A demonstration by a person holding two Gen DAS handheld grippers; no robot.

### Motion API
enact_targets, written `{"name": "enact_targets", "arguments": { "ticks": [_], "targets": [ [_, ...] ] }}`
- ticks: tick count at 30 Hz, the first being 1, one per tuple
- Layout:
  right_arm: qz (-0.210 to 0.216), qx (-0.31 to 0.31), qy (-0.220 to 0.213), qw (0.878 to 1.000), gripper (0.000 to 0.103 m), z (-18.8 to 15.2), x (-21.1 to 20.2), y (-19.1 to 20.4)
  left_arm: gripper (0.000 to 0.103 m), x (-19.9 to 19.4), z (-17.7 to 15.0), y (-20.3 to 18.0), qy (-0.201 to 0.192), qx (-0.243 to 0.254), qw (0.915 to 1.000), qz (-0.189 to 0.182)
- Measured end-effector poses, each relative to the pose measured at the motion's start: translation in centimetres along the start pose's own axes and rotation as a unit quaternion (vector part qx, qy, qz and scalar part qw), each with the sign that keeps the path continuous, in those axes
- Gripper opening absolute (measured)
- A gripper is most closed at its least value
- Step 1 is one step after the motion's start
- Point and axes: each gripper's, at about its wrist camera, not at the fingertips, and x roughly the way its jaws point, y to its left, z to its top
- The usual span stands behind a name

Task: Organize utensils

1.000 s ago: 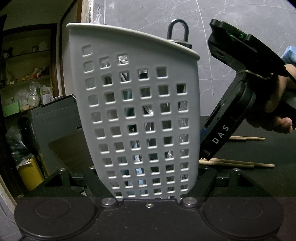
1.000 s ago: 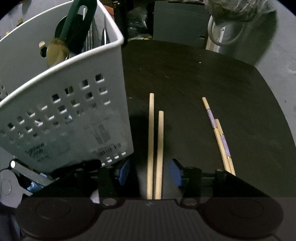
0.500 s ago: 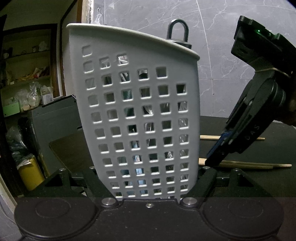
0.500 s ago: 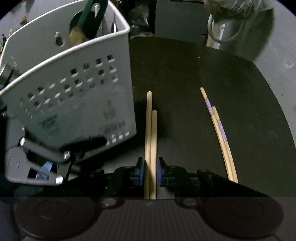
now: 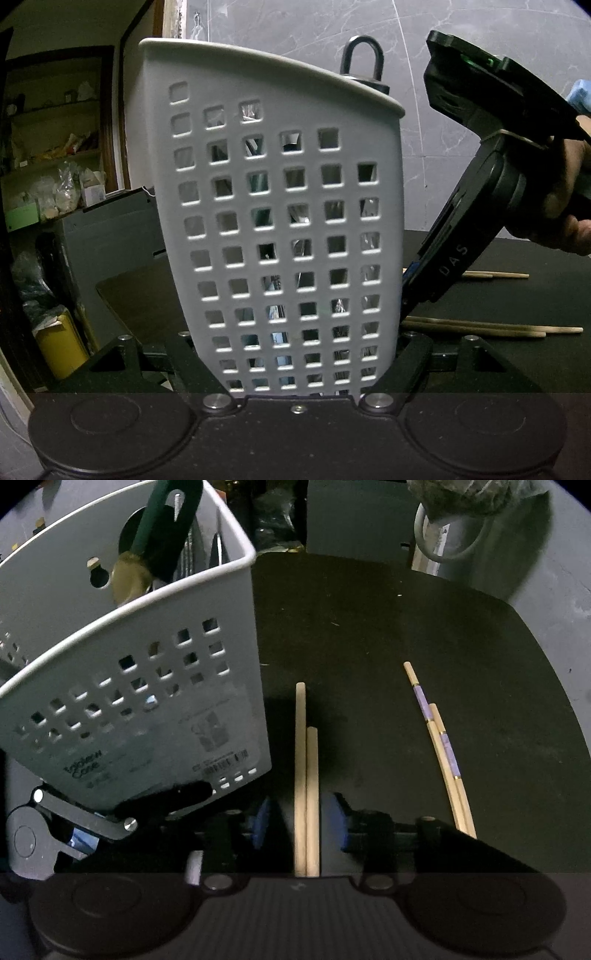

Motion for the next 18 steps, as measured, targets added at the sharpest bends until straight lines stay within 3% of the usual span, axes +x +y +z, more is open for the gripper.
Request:
{"name": "enact_targets", "arguments": {
  "ticks": [7, 18],
  "targets": [
    [-0.011, -0.007, 0.019, 1.0, 0.014, 1.2, 0.6, -0.4, 0.077, 0.1, -0.2, 0.4, 0.0, -0.009, 0.9999, -0.005],
    [0.031, 0.056, -0.083, 0.994, 0.014, -2.4, -2.0, -2.8, 0.077, 0.4, -0.1, 0.3, 0.001, -0.005, 1.0, -0.002]
  ]
}}
